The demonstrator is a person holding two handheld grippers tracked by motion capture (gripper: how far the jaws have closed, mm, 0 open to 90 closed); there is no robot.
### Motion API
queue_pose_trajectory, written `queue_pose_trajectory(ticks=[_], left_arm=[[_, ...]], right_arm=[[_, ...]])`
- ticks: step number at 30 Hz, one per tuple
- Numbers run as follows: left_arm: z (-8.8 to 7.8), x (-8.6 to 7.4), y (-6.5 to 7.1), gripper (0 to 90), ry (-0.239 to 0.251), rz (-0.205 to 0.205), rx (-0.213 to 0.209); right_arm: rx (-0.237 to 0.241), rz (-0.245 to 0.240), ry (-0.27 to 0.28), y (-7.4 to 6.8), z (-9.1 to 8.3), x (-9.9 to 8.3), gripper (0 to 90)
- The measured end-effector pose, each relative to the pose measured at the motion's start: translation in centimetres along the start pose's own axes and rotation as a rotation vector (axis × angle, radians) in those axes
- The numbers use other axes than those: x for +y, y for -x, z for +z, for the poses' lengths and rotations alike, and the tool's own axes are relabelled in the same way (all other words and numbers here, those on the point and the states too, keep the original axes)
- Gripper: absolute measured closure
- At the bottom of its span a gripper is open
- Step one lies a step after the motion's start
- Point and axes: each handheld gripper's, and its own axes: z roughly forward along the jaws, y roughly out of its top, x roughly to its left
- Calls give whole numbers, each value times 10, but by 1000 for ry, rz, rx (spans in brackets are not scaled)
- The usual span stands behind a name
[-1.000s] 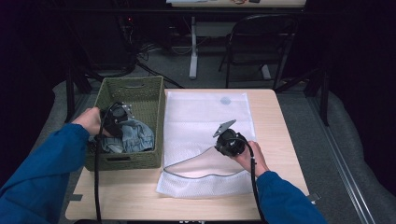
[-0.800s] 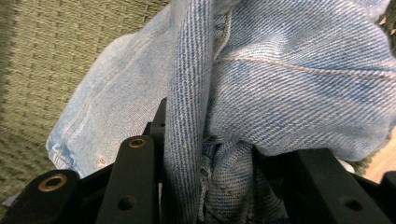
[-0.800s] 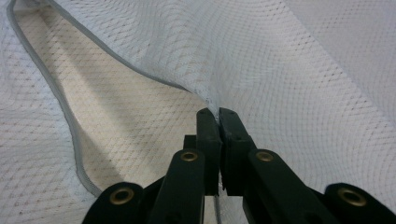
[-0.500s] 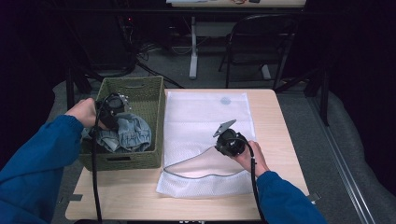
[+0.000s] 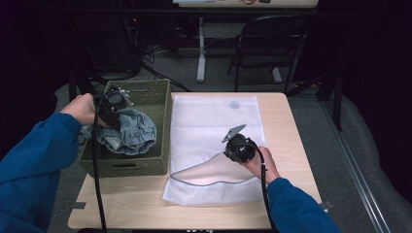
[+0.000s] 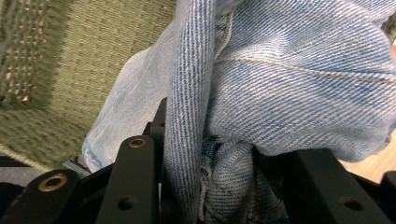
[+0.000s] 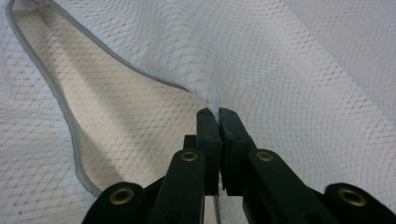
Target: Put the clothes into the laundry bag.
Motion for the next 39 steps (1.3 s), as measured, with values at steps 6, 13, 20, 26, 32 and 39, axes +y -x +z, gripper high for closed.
queue_pose_trajectory(ticks=[6,13,20,26,32,39], left_arm=[[-18,4,2,600,4,-13,1],[-31,8,11,600,0,1,2],[-50,11,22,600,11,0,9],[-65,18,41,598,13,3,11],[-78,28,63,598,20,11,10],[-87,38,85,597,28,14,-18]], right_arm=[[-1,1,1,0,0,0,881],[-2,8,-1,0,0,0,881],[-3,2,4,1,-1,0,882],[-9,23,1,0,-1,0,882],[-18,29,8,-1,-2,1,882],[-32,28,30,0,-7,3,883]])
